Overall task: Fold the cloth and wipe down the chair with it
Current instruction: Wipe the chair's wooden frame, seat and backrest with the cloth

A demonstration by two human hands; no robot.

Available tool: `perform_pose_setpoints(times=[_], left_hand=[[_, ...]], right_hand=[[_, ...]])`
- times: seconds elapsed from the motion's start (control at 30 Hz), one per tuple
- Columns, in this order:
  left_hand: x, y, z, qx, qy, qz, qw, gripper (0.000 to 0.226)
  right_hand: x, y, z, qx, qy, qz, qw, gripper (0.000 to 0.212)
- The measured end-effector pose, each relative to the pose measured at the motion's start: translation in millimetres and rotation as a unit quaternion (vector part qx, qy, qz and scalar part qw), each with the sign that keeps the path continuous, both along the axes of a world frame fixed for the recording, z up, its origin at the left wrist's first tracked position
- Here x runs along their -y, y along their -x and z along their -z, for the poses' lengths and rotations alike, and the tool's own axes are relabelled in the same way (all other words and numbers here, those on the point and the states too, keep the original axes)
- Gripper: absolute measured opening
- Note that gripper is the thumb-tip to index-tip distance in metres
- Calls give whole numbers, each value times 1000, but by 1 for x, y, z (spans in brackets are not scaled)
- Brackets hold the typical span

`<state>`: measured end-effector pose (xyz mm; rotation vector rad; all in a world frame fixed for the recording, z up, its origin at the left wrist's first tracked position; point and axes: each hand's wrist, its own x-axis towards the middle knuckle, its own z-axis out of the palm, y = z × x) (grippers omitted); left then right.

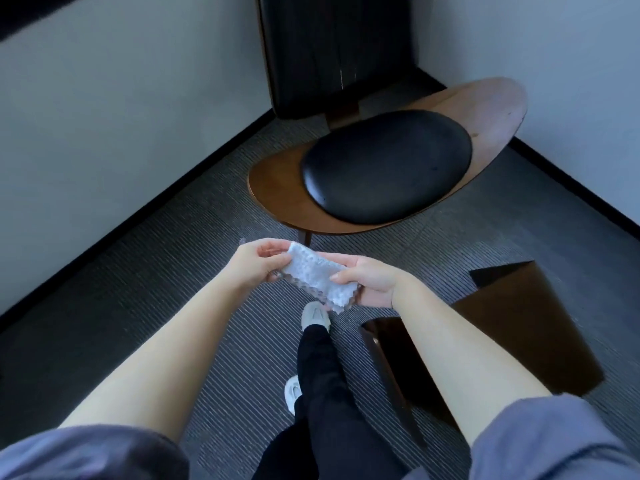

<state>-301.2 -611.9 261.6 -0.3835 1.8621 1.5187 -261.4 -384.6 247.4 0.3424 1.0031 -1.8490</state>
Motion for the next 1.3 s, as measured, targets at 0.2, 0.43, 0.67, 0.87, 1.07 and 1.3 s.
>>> perform_pose_setpoints(times=[0.2, 0.43, 0.67, 0.87, 1.07, 1.3], left_hand=[[-20, 74, 82, 48, 110, -53, 991, 25], [-24, 117, 184, 99, 216, -105, 966, 68], [-14, 141, 220, 36, 128, -166, 977, 25], [-7, 148, 229, 30, 117, -153, 981, 17], [-6, 151, 227, 46, 94, -145, 984, 18], [9, 157, 221, 50, 36, -169, 984, 22]], right_hand=[[-21, 58, 83, 6, -266, 127, 956, 49], [-37, 96, 201, 87, -456, 317, 827, 39], [0, 101, 251, -126, -635, 81, 758, 74], [19, 91, 270, -231, -642, 10, 731, 67], [11, 101, 279, -253, -651, 18, 716, 18], [17, 108, 274, -217, -683, 100, 690, 16]])
